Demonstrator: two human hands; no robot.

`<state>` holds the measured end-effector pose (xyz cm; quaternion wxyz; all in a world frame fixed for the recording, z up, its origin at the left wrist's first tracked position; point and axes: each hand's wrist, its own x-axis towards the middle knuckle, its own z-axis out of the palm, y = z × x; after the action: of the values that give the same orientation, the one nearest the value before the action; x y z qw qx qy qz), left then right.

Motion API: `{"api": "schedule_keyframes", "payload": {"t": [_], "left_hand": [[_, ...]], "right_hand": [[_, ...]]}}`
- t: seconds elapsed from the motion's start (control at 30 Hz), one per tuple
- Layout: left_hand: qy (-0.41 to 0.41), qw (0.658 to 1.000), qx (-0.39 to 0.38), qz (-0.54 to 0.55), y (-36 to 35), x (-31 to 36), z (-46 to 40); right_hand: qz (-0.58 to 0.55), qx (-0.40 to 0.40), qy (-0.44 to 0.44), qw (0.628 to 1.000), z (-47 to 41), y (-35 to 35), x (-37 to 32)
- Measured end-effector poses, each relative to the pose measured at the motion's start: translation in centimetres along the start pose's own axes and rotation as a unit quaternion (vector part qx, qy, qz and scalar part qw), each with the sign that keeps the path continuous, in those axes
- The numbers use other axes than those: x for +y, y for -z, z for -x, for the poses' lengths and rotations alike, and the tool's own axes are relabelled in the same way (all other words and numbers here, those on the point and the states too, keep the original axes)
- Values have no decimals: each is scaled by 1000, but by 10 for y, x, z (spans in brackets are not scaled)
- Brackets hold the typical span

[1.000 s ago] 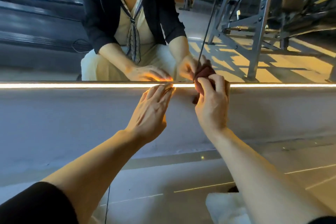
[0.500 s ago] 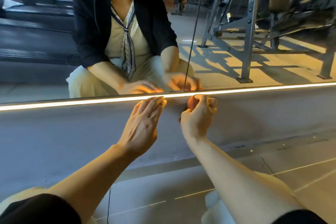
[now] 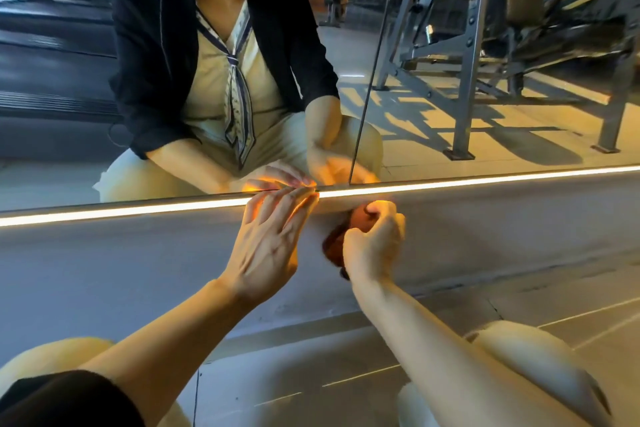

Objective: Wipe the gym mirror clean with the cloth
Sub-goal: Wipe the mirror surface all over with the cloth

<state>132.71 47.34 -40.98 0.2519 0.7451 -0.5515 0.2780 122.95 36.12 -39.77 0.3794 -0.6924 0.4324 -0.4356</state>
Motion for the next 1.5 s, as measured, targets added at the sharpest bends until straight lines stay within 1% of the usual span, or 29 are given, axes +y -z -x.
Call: {"api": "schedule_keyframes", "payload": {"t": [0.03,0.07,0.13,0.2,0.23,0.27,0.33,0.37,0.4,0.43,0.47,0.5,0.6,0.67,0.7,0.73,0.8,0.87,0.93,1.07,1.13,1.17,1.2,1.3,1.33,1.37,1.4,1.47,1.5], "left_hand": [[-1,1000,-1,-1,0,0,-1],[-3,1000,-3,1,1,0,-1],[-8,1000,-5,5,3,-2,-1],[-15,1000,-10,7,6,-5,1],[-16,1000,-14,8,8,-6,2],[-16,1000,-17,8,11,-8,3],[-17,1000,-21,5,16,-12,5],[-17,1000,-21,1,20,-14,6],[-18,1000,-21,-1,23,-16,6],[-17,1000,-22,-3,26,-17,7],[-14,1000,-25,-2,28,-18,8],[-10,1000,-28,-1,30,-18,9],[-1,1000,-31,4,31,-16,10],[0,999,-34,3,29,-16,10],[0,999,-33,3,29,-16,10],[0,1000,-31,3,28,-17,9],[3,1000,-24,5,27,-17,10],[5,1000,-16,12,28,-17,9],[6,1000,-9,13,27,-19,10],[1,1000,-7,11,26,-24,16],[-11,1000,-2,18,26,-26,17],[-15,1000,3,23,27,-28,18],[-16,999,7,27,28,-29,19],[-11,999,10,33,32,-38,23],[-9,999,12,37,34,-41,25],[-7,999,13,42,37,-44,26],[-7,999,14,48,40,-46,27],[-8,998,9,59,46,-47,29],[-7,998,3,63,49,-48,30]], "right_hand": [[-11,-19,-16,1000,7,-4,-2],[-23,-4,-33,999,7,-5,-3],[-63,98,-56,992,-3,-4,-3],[-96,199,-101,970,-19,-2,-1],[-100,227,-113,962,-25,-3,0],[-100,243,-102,959,-25,-6,0],[-85,232,-6,969,-9,-15,-4],[-72,202,44,976,4,-21,-6],[-68,156,72,983,16,-26,-8],[-75,107,77,988,26,-28,-11],[-89,78,77,990,29,-27,-12],[-91,87,77,989,27,-23,-13],[-65,190,88,976,-1,-2,-16],[-58,203,70,975,-12,7,-18],[-48,197,79,976,-10,6,-19],[-40,179,109,977,-5,3,-19],[-11,115,190,975,12,-8,-16],[-3,51,244,968,26,-14,-16],[-30,44,236,970,27,-11,-21],[-87,178,135,971,5,-2,-37],[-90,207,100,969,2,-6,-36],[-80,197,103,972,8,-12,-36],[-66,171,125,975,19,-19,-37],[-19,76,227,971,55,-38,-35],[-13,65,240,969,59,-39,-34],[-9,76,235,969,58,-37,-32],[-5,110,214,971,53,-33,-30],[0,182,126,975,40,-22,-22],[3,196,89,977,36,-19,-20]]}}
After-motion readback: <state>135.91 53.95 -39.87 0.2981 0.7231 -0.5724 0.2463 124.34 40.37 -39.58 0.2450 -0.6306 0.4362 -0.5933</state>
